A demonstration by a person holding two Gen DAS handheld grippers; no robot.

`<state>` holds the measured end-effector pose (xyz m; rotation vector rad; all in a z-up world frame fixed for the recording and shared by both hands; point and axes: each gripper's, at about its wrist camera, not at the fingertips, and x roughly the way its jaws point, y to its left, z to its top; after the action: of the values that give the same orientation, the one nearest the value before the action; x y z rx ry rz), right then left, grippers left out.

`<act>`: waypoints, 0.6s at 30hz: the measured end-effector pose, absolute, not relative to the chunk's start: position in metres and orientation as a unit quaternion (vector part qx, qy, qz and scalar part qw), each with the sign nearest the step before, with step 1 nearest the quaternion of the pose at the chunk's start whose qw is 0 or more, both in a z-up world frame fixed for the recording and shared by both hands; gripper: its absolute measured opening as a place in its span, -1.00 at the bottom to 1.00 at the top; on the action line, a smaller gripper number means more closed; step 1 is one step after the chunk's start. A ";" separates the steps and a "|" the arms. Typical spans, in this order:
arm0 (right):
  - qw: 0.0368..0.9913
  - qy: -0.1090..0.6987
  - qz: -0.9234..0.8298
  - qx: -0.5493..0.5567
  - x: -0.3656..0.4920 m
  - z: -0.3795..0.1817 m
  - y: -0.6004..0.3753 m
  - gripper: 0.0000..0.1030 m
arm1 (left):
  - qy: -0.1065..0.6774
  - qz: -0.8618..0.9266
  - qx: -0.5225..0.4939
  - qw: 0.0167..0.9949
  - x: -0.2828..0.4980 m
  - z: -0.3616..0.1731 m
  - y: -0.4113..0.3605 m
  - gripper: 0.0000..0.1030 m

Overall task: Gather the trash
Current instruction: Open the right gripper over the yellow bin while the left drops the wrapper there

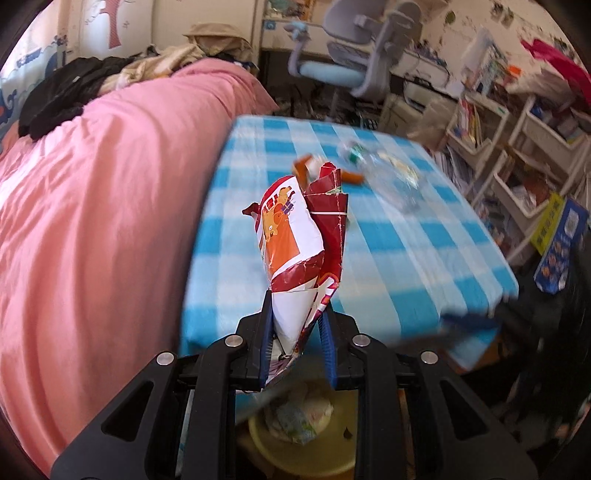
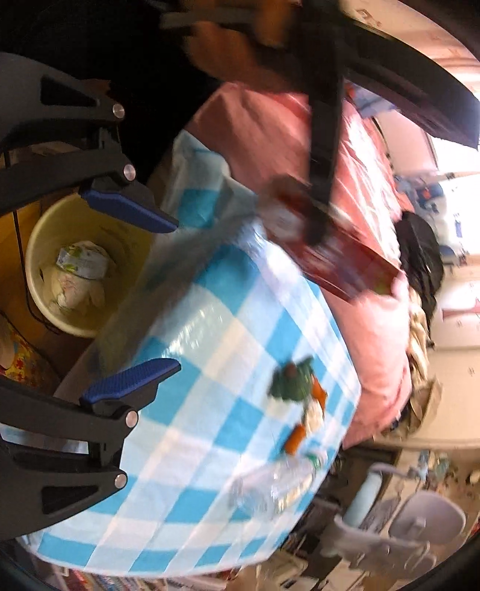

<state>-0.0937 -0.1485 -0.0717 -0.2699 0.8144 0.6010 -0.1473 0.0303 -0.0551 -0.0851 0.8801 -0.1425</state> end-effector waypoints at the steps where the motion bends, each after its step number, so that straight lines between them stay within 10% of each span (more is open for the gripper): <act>1: 0.870 0.384 0.281 -0.128 -0.094 -0.070 -0.151 0.44 | 0.433 -0.072 -0.039 0.898 -0.154 -0.061 0.025 -0.58; 18: 0.889 0.362 0.247 -0.136 -0.099 -0.061 -0.178 0.52 | 0.482 -0.074 0.028 0.873 -0.220 -0.103 -0.021 -0.26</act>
<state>-0.0989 -0.1783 -0.0605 -0.2818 0.7514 0.5131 -0.2201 -0.0207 -0.1030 0.0579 1.0073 -0.1547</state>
